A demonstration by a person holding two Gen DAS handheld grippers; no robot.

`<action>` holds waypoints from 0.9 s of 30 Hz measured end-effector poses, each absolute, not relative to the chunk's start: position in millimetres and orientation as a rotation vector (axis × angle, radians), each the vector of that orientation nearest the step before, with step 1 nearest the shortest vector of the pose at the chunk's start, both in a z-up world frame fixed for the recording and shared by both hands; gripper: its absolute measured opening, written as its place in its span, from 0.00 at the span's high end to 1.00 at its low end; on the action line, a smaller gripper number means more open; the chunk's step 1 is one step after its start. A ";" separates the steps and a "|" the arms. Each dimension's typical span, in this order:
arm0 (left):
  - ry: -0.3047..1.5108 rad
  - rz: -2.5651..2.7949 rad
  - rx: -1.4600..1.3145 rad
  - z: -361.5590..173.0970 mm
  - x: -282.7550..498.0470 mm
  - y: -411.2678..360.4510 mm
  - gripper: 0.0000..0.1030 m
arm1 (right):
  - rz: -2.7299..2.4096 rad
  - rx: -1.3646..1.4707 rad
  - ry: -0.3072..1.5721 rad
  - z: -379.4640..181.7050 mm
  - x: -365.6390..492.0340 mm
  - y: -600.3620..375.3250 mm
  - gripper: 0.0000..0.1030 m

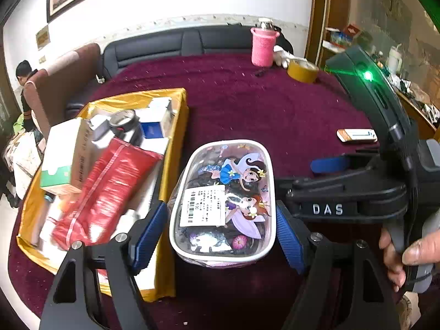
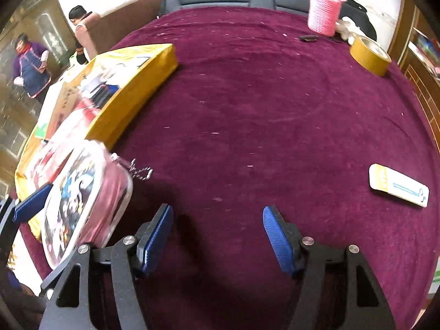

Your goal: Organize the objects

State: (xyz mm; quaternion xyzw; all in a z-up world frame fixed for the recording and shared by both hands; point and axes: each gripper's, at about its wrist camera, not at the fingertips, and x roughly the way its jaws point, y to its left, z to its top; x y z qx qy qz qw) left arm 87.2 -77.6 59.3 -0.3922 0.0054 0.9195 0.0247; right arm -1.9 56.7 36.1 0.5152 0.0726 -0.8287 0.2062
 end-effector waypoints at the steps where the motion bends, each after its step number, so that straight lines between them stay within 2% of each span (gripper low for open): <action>1: 0.013 2.855 -1.198 61.8 89.2 -79.7 0.26 | -2.310 1.431 0.197 38.6 0.9 55.1 0.27; 6: 0.000 2.905 -1.091 76.0 104.1 -91.8 0.21 | -2.342 1.396 0.167 51.1 8.8 44.8 0.24; 9: 0.024 2.950 -1.026 82.5 113.1 -96.7 0.14 | -2.373 1.367 0.147 58.7 13.2 42.4 0.24; 14: -0.052 2.978 -0.959 90.3 122.3 -108.6 0.03 | -2.412 1.333 0.119 70.4 18.9 41.3 0.22; 22: 0.050 3.238 -0.753 109.3 146.7 -132.8 0.00 | -2.430 1.267 0.152 78.7 37.0 23.9 0.19; 24: 0.002 3.288 -0.762 113.5 148.7 -147.6 0.00 | -2.433 1.232 0.175 82.2 43.4 14.1 0.18; 27: -0.189 3.223 -0.818 115.6 147.8 -176.6 0.00 | -2.447 1.151 0.205 91.3 57.4 -3.1 0.18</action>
